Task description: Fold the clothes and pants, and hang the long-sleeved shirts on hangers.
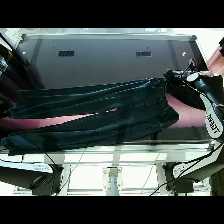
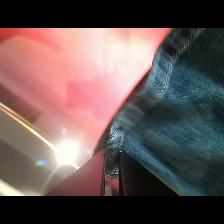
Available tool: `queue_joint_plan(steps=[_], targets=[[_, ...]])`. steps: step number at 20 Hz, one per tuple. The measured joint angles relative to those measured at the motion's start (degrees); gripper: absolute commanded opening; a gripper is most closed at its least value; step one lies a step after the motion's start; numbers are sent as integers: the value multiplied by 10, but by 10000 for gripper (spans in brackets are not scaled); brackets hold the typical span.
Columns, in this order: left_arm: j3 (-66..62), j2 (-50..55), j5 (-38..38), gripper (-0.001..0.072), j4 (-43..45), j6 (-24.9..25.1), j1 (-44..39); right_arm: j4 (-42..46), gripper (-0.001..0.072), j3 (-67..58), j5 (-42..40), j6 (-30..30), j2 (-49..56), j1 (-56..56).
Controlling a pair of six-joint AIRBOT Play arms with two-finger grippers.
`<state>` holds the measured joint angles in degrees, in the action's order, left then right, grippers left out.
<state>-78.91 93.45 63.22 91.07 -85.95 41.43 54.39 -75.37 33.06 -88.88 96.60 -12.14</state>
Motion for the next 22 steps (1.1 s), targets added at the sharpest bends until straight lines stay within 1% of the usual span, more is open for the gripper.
queue_joint_plan(steps=[2,3,4,5,6,7,8,10,12,14,17,19,20,21,22], targets=[[0,15,0,36,-5,0,-12,3,65,0,9,0,1,0],[0,20,-1,37,-6,0,-16,5,133,0,13,0,2,0],[0,24,-2,43,-7,0,-20,9,163,0,17,0,2,0],[0,27,-3,104,-7,0,-23,11,216,0,20,0,3,0],[0,29,-5,207,-7,0,-24,13,282,0,26,0,4,0],[0,30,-6,348,-7,0,-25,16,285,-1,34,0,5,0],[0,30,-5,412,-5,-1,-26,19,285,-4,45,2,6,-1],[0,19,3,413,18,-2,-28,33,285,-21,84,13,4,-10],[0,-6,14,412,49,6,-21,52,283,-49,138,28,-6,-26],[0,-46,17,411,61,26,-8,76,273,-74,198,51,-28,-44],[3,-114,32,412,56,75,26,121,273,-91,293,101,-79,-64],[18,-151,45,411,32,99,55,147,271,-88,355,123,-107,-70],[34,-169,49,412,18,108,72,156,228,-80,386,132,-119,-71],[55,-185,53,412,3,115,88,163,24,-69,408,137,-129,-72],[78,-198,56,412,-8,126,101,165,30,-55,425,141,-138,-73]])
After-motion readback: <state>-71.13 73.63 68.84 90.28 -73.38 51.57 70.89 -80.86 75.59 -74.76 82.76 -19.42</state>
